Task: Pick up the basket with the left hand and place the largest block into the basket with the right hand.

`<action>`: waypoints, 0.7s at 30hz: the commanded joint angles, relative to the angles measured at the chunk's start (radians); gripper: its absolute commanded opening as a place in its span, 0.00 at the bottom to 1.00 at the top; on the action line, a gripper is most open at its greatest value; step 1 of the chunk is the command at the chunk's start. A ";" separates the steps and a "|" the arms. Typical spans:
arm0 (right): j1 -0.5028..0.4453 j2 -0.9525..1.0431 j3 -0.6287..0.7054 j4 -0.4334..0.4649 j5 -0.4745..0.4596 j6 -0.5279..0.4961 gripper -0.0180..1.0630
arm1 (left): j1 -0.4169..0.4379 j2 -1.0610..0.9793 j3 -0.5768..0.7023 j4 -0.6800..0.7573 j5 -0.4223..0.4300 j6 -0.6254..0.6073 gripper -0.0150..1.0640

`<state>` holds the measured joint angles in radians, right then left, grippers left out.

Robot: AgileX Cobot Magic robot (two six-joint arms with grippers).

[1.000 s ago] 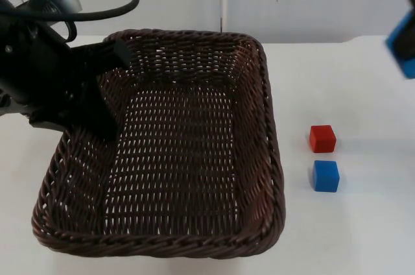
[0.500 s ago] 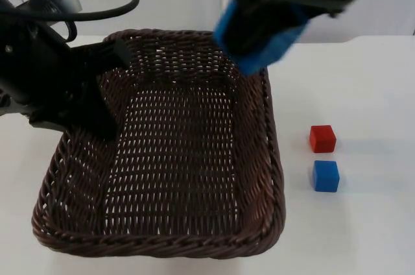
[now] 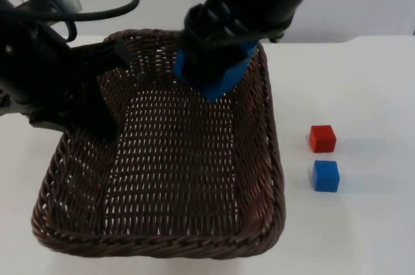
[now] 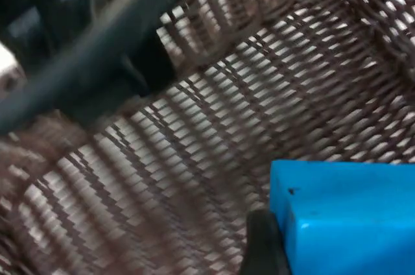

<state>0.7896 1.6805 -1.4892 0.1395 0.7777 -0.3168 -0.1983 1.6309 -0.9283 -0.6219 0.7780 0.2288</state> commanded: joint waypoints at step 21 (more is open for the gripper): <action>-0.002 0.078 -0.003 -0.061 -0.086 -0.057 0.09 | 0.002 -0.016 -0.001 -0.026 0.001 0.001 0.01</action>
<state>0.7896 1.7400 -1.4892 0.0771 0.7104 -0.4044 -0.1983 1.6309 -0.9283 -0.6219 0.7780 0.2288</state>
